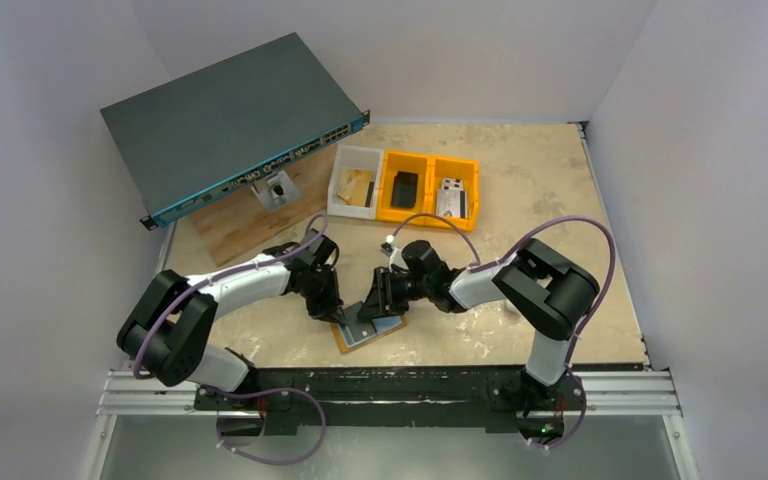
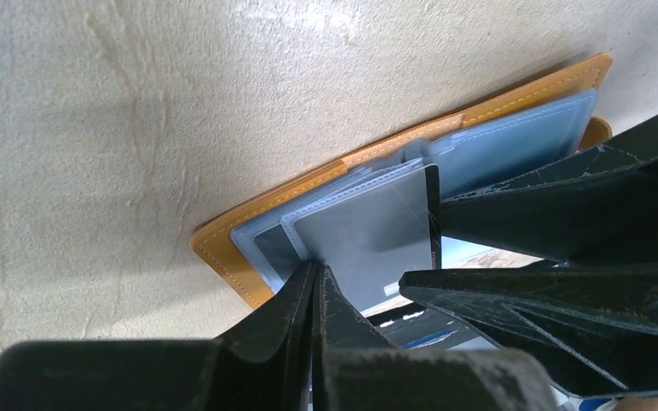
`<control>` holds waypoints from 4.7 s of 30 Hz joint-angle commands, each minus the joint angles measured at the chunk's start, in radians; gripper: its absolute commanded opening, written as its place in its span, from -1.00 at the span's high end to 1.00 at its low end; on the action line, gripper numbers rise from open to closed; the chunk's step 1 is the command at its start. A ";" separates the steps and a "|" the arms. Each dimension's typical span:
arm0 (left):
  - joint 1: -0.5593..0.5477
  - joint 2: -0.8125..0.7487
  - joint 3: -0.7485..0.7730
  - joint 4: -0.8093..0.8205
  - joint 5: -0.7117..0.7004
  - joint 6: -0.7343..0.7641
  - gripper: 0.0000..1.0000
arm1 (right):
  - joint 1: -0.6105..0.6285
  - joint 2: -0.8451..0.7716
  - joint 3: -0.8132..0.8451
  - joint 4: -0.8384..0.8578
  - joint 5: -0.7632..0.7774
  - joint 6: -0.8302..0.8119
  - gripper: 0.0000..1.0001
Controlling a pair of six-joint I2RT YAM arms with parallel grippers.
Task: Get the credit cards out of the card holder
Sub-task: Remove the credit card from the card holder.
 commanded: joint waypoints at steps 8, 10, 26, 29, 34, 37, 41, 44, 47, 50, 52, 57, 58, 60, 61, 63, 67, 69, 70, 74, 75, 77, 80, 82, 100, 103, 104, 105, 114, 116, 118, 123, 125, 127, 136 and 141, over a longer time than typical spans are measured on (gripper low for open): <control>0.001 0.061 -0.014 0.002 -0.119 0.004 1.00 | -0.043 0.065 -0.096 0.213 -0.114 0.104 0.46; 0.002 0.061 -0.014 -0.003 -0.123 0.002 1.00 | -0.050 0.072 -0.107 0.243 -0.124 0.122 0.48; 0.002 0.065 -0.017 -0.015 -0.134 0.002 1.00 | -0.068 0.106 -0.155 0.403 -0.153 0.210 0.87; 0.002 0.064 -0.019 -0.025 -0.141 0.004 1.00 | -0.077 0.101 -0.169 0.401 -0.138 0.212 0.92; 0.002 0.064 -0.022 -0.045 -0.164 0.009 1.00 | -0.107 0.086 -0.213 0.403 -0.104 0.214 0.95; 0.004 0.065 -0.023 -0.051 -0.172 0.012 1.00 | -0.119 0.078 -0.227 0.398 -0.089 0.215 0.97; 0.004 0.071 -0.022 -0.053 -0.173 0.014 1.00 | -0.123 0.075 -0.231 0.387 -0.076 0.214 0.97; 0.005 0.072 -0.022 -0.054 -0.173 0.014 1.00 | -0.123 0.075 -0.233 0.385 -0.073 0.212 0.90; 0.005 0.072 -0.022 -0.052 -0.172 0.017 1.00 | -0.125 0.081 -0.231 0.407 -0.087 0.217 0.71; 0.006 0.071 -0.020 -0.047 -0.168 0.017 1.00 | -0.124 0.094 -0.226 0.439 -0.108 0.231 0.56; 0.005 0.072 -0.020 -0.046 -0.165 0.016 1.00 | -0.125 0.101 -0.225 0.452 -0.115 0.237 0.54; 0.005 0.077 -0.019 -0.044 -0.162 0.017 1.00 | -0.124 0.114 -0.212 0.460 -0.114 0.244 0.54; 0.005 0.077 -0.019 -0.043 -0.163 0.017 1.00 | -0.123 0.117 -0.210 0.458 -0.115 0.244 0.55; 0.005 0.080 -0.019 -0.041 -0.159 0.017 1.00 | -0.123 0.124 -0.205 0.458 -0.118 0.244 0.57; 0.004 0.079 -0.018 -0.040 -0.158 0.016 1.00 | -0.123 0.127 -0.202 0.461 -0.120 0.245 0.59; 0.005 0.080 -0.016 -0.040 -0.157 0.017 1.00 | -0.123 0.135 -0.200 0.472 -0.126 0.250 0.61; 0.004 0.080 -0.016 -0.040 -0.156 0.019 1.00 | -0.123 0.137 -0.190 0.472 -0.128 0.252 0.63; 0.004 0.082 -0.015 -0.040 -0.155 0.019 1.00 | -0.121 0.138 -0.185 0.467 -0.130 0.250 0.63; 0.004 0.081 -0.014 -0.039 -0.155 0.019 1.00 | -0.120 0.136 -0.185 0.466 -0.129 0.250 0.63; 0.005 0.081 -0.013 -0.040 -0.155 0.020 1.00 | -0.118 0.137 -0.179 0.459 -0.130 0.245 0.65; 0.004 0.083 -0.012 -0.039 -0.153 0.020 1.00 | -0.116 0.138 -0.177 0.457 -0.132 0.244 0.66; 0.004 0.083 -0.010 -0.040 -0.153 0.020 1.00 | -0.116 0.137 -0.174 0.453 -0.130 0.243 0.69; 0.004 0.082 -0.010 -0.041 -0.153 0.021 1.00 | -0.115 0.142 -0.175 0.455 -0.129 0.243 0.77; 0.005 0.083 -0.010 -0.044 -0.155 0.021 1.00 | -0.117 0.141 -0.180 0.459 -0.130 0.245 0.84; 0.011 0.079 -0.020 -0.069 -0.181 0.026 1.00 | -0.174 0.069 -0.263 0.398 -0.051 0.222 1.00; 0.013 0.075 -0.020 -0.071 -0.183 0.028 1.00 | -0.181 0.046 -0.258 0.344 -0.029 0.194 1.00; 0.014 0.073 -0.022 -0.072 -0.184 0.028 1.00 | -0.184 0.041 -0.258 0.332 -0.025 0.187 1.00; 0.013 0.074 -0.023 -0.072 -0.184 0.027 1.00 | -0.186 0.037 -0.257 0.322 -0.022 0.180 1.00; 0.013 0.058 -0.014 -0.073 -0.174 0.045 1.00 | -0.197 0.013 -0.247 0.257 -0.013 0.139 1.00; 0.013 0.043 -0.002 -0.071 -0.158 0.060 1.00 | -0.197 0.020 -0.240 0.260 -0.025 0.131 1.00; 0.012 0.020 0.016 -0.073 -0.141 0.075 1.00 | -0.197 0.024 -0.240 0.267 -0.030 0.132 1.00; 0.006 -0.073 0.085 -0.105 -0.114 0.111 0.81 | -0.196 0.026 -0.236 0.265 -0.023 0.131 1.00; -0.004 -0.098 0.121 -0.118 -0.100 0.129 0.73 | -0.197 0.027 -0.234 0.262 -0.023 0.130 1.00; -0.013 -0.106 0.150 -0.121 -0.077 0.139 0.71 | -0.197 0.029 -0.230 0.257 -0.022 0.128 1.00; -0.062 0.004 0.170 -0.018 0.009 0.123 0.86 | -0.195 0.034 -0.220 0.250 -0.026 0.123 1.00; -0.080 0.084 0.147 0.022 0.016 0.112 1.00 | -0.196 0.032 -0.218 0.242 -0.029 0.119 0.88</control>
